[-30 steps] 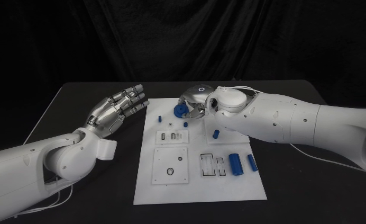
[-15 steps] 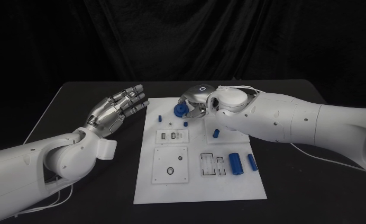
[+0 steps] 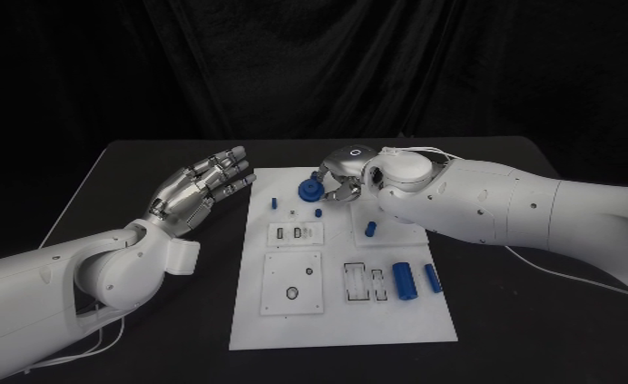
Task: Assemble the parts on the task board
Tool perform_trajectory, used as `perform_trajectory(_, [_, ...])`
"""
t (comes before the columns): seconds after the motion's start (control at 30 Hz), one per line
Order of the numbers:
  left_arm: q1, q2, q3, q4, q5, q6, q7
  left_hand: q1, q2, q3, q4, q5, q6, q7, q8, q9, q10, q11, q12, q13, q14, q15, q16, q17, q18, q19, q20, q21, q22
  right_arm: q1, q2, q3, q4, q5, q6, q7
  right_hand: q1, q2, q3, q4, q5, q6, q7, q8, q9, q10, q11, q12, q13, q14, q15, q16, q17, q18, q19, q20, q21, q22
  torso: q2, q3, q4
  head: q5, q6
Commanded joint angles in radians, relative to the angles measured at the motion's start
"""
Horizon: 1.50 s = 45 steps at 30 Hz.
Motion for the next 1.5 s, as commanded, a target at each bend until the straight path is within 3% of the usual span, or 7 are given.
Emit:
perform_trajectory(0.03, [-0.002,0.000,0.001,0.001,0.004,0.014,0.008,-0.010,0.003,0.006,0.002,-0.006,0.000,0.007,0.005,0.001,-0.001,0.009,0.004,0.001,-0.001,0.009,0.006,0.001,-0.011,0.002,0.001,0.003,0.001,-0.004,-0.009,-0.001,0.002,-0.006,-0.016,-0.013,-0.001,0.011,-0.005,0.001,-0.003,0.009,-0.001,0.005,0.001,0.005,0.002,0.003,0.126,0.022,0.006,0.000,0.161,0.014,-0.001,0.008,-0.001,0.162,0.000,0.0000,-0.0003,0.000,0.002])
perform_trajectory(0.33, [-0.004,-0.005,0.001,0.001,0.004,0.015,0.008,-0.011,0.004,0.008,0.002,-0.006,-0.001,0.008,0.005,0.001,-0.001,0.009,0.004,0.001,-0.002,0.009,0.006,0.001,-0.012,0.001,0.001,0.003,0.001,0.000,-0.063,-0.001,0.036,-0.006,-0.104,0.006,0.002,0.017,-0.010,0.004,-0.003,0.043,-0.007,0.015,0.005,0.020,-0.001,0.009,0.134,0.029,0.004,0.007,0.168,0.011,0.011,0.007,0.013,0.166,0.000,0.0000,-0.0006,0.006,0.004])
perform_trajectory(0.5, [-0.005,-0.008,0.001,0.003,0.004,0.014,0.007,-0.011,0.004,0.008,0.002,-0.006,-0.001,0.008,0.005,0.001,-0.001,0.009,0.004,0.001,-0.002,0.009,0.006,0.001,-0.012,0.001,0.001,0.003,0.001,0.033,-0.128,-0.001,0.092,-0.006,-0.136,0.010,0.009,0.019,-0.010,0.003,0.003,0.057,-0.007,0.017,0.006,0.018,-0.003,0.008,0.132,0.029,0.002,0.006,0.168,0.011,0.013,0.006,0.015,0.167,0.000,0.0004,-0.0012,0.017,0.002])
perform_trajectory(0.7, [-0.005,-0.010,0.001,0.007,0.004,0.011,0.006,-0.011,0.005,0.010,0.002,-0.006,0.000,0.008,0.006,0.001,-0.001,0.009,0.005,0.001,-0.001,0.009,0.007,0.001,-0.012,0.002,0.001,0.004,0.001,0.090,-0.240,-0.001,0.188,-0.006,-0.103,0.016,0.032,0.016,-0.012,0.002,0.024,0.040,-0.014,-0.018,-0.018,0.087,-0.013,0.031,0.164,0.059,-0.010,0.031,0.195,-0.006,0.072,-0.005,0.091,0.190,-0.001,0.0003,-0.0011,0.018,-0.002])
perform_trajectory(0.87, [-0.005,-0.006,0.001,0.006,0.004,0.011,0.005,-0.012,0.005,0.010,0.002,-0.006,0.001,0.008,0.006,0.001,-0.001,0.009,0.006,0.001,-0.001,0.009,0.007,0.002,-0.012,0.003,0.001,0.004,0.001,0.106,-0.326,-0.003,0.242,-0.006,-0.057,0.029,0.050,0.012,-0.014,0.000,0.012,0.018,-0.021,-0.036,-0.038,0.098,-0.020,0.033,0.167,0.063,-0.017,0.031,0.196,-0.010,0.085,-0.012,0.107,0.195,0.001,-0.0006,0.0006,0.012,-0.009])
perform_trajectory(1.23, [-0.005,0.006,0.001,0.005,0.004,0.020,0.001,-0.012,0.005,0.011,0.002,-0.006,0.000,0.009,0.006,0.001,-0.001,0.009,0.006,0.001,-0.001,0.009,0.007,0.002,-0.013,0.003,0.001,0.004,0.001,0.061,-0.448,-0.004,0.264,-0.002,-0.093,0.054,0.083,0.004,-0.017,0.006,0.002,0.019,-0.020,-0.033,-0.064,0.031,-0.022,-0.011,0.105,0.036,-0.021,-0.013,0.150,-0.001,0.063,-0.018,0.064,0.181,0.002,-0.0026,-0.0023,0.020,-0.013])
perform_trajectory(1.5, [-0.005,0.007,0.001,0.003,0.004,0.024,-0.001,-0.012,0.005,0.012,0.002,-0.006,0.000,0.009,0.006,0.001,-0.001,0.009,0.006,0.001,0.000,0.010,0.008,0.002,-0.013,0.003,0.001,0.004,0.001,0.026,-0.479,-0.005,0.249,0.023,-0.127,0.060,0.098,-0.003,-0.024,0.027,-0.004,0.024,-0.017,-0.033,-0.084,-0.025,-0.021,-0.061,0.043,0.011,-0.020,-0.061,0.105,0.011,0.034,-0.017,0.003,0.162,0.006,-0.0023,0.0044,0.012,-0.013])
